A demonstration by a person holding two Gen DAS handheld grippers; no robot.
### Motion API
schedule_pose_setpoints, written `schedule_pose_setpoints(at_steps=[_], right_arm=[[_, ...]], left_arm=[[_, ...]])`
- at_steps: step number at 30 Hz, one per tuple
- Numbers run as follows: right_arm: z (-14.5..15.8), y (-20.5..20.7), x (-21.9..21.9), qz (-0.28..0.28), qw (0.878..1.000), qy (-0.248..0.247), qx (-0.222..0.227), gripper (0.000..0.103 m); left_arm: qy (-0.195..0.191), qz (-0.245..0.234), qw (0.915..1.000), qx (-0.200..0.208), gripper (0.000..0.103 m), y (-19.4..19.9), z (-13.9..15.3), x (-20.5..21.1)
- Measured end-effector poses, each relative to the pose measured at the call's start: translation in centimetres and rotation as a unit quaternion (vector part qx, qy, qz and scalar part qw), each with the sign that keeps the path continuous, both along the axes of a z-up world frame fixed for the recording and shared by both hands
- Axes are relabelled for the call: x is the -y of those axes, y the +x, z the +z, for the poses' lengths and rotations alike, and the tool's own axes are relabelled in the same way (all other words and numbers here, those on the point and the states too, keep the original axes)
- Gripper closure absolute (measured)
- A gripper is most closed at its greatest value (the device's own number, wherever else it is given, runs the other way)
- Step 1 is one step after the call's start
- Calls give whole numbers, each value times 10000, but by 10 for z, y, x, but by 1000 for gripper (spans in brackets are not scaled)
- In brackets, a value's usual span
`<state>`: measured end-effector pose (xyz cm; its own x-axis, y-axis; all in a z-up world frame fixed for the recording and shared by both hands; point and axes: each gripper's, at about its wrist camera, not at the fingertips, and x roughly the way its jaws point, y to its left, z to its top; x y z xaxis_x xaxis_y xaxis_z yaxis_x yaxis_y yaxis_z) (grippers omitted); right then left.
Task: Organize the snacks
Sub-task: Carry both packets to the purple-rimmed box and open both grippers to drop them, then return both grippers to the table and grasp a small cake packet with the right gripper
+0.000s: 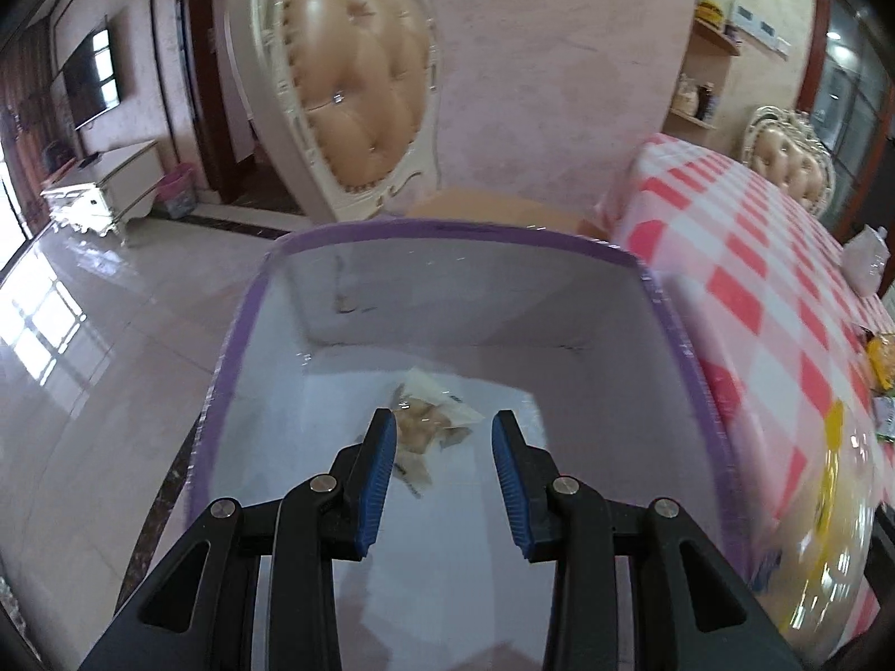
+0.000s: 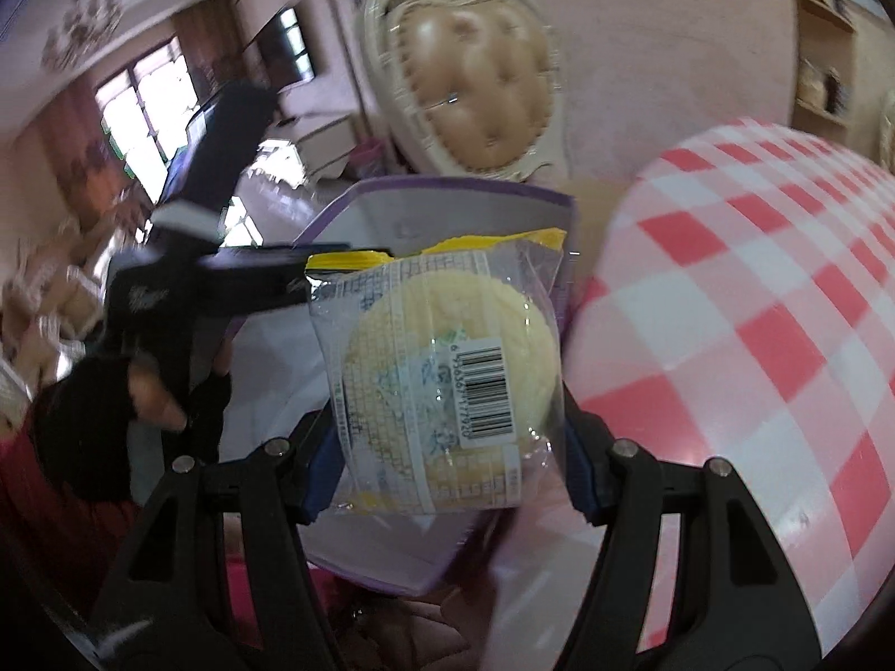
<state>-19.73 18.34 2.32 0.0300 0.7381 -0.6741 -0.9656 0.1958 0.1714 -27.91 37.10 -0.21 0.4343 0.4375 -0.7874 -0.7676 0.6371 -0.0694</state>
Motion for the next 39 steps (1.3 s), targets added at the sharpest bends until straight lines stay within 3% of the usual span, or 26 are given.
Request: schedule_pose_setpoints(at_steps=[3,6,7,12,17,21,24,28,30,33,37,39], right_arm=[[-5,-11,-9,266,9995,-129,64,33],[-7,-13,-11,369,9992,-162,12,26],[-6,-13,-8,382,9992,-111,-39,24],[-1,8,9,208,9981,214,-540,21],[1,36,27,-254,9967,289,-715,21],[12,59,70,-722,9949,440,-546,21],[20,81,102,-1147,9911,524,-431,19],[30,114,157,-1906,9799,558,-164,18],[34,131,188,-2430,9685,524,114,18],[38,164,244,-3431,9373,390,479,18],[32,218,327,-4773,8782,272,141,18],[26,242,377,-5419,8397,299,-184,18]], left_arm=[[-19,192,9998,-34,63,-5,-1,-6],[-112,444,9989,85,30,-9,1,-11],[-89,500,9986,133,26,-9,2,-11],[190,409,9979,457,23,-1,19,4],[495,-361,9959,670,18,33,37,44],[384,-1198,9896,694,18,82,44,88],[270,-1877,9776,916,18,121,56,130],[2,-2849,9487,1371,18,177,72,204],[-135,-3169,9352,1576,18,199,79,233],[-185,-3458,9202,1823,18,236,87,282],[-647,-3667,9068,1977,18,288,83,341],[-880,-3752,9005,2016,18,308,80,367]])
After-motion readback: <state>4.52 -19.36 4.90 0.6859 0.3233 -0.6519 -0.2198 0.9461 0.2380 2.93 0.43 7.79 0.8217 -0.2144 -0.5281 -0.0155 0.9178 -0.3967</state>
